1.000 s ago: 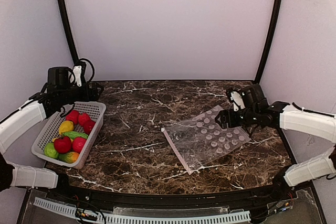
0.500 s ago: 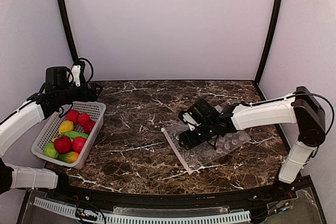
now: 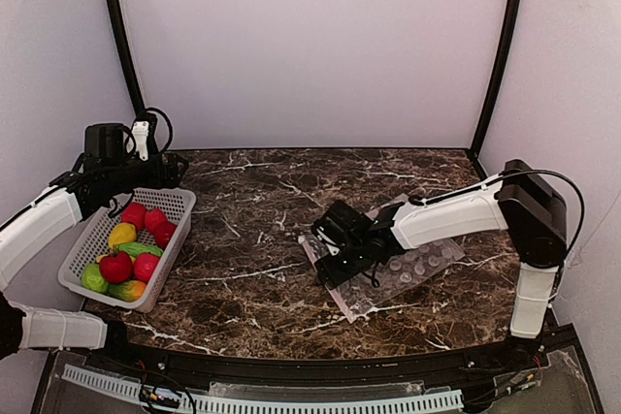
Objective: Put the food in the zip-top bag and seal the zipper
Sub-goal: Pick up the zipper food storage bag from the center of the board.
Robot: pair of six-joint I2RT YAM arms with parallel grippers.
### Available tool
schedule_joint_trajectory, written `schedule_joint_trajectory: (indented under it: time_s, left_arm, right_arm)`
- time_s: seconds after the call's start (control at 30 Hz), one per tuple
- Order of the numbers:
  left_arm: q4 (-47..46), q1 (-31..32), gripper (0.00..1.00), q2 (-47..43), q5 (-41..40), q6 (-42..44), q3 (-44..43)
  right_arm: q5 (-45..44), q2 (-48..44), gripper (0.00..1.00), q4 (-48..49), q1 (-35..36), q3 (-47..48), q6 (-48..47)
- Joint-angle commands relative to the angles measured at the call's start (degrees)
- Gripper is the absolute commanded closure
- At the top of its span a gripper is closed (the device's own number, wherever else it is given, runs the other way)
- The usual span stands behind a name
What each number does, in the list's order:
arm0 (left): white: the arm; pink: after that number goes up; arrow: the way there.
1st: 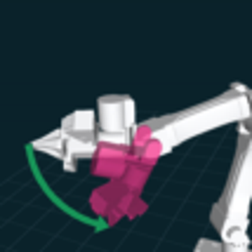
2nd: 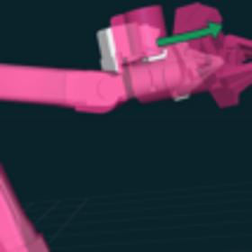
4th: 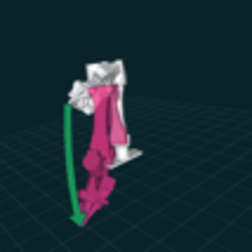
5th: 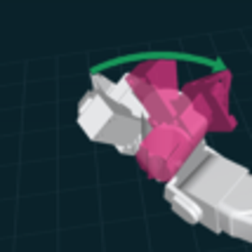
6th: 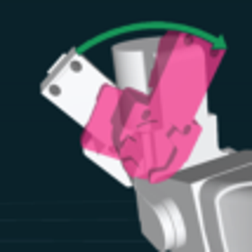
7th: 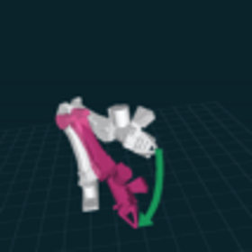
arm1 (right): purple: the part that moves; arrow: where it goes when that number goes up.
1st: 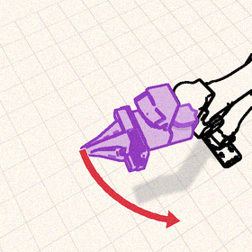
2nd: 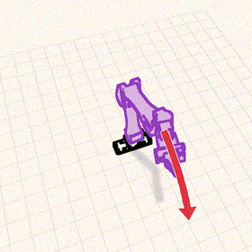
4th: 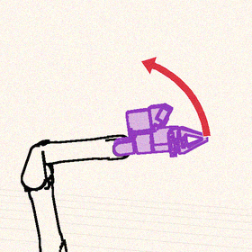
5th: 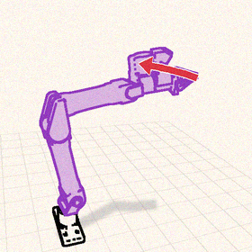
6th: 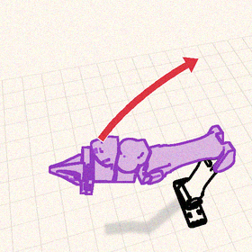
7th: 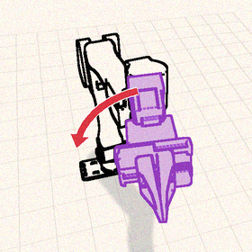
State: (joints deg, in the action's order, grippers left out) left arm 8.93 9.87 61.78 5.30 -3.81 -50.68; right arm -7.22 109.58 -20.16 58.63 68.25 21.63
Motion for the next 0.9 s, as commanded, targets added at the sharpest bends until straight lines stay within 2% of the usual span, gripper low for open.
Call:
schedule_joint_trajectory:
  time_s: [0.0, 0.5, 0.67, 0.87]
  left_arm:
    - [0.9, 0.1, 0.0, -1.2, -0.1, 0.1, 0.0]
    - [0.9, 0.1, 0.0, -1.1, -0.5, 0.1, 0.2]
    - [0.9, 0.1, 0.0, -1.1, -0.4, 0.0, 0.3]
    - [0.8, 0.4, 0.0, -1.5, 0.5, -1.6, 0.6]
  right_arm:
    - [-5.6, 1.8, 0.31, -2.6, 0.5, 1.2, 1.7]
    - [-6.6, 4.1, 0.55, -3.1, 0.5, 1.1, 3.3]
    - [-6.3, 3.7, 0.7, -2.4, 0.4, 1.0, 3.9]
    - [-4.1, 1.5, 0.94, 0.5, 0.5, 0.6, 3.9]
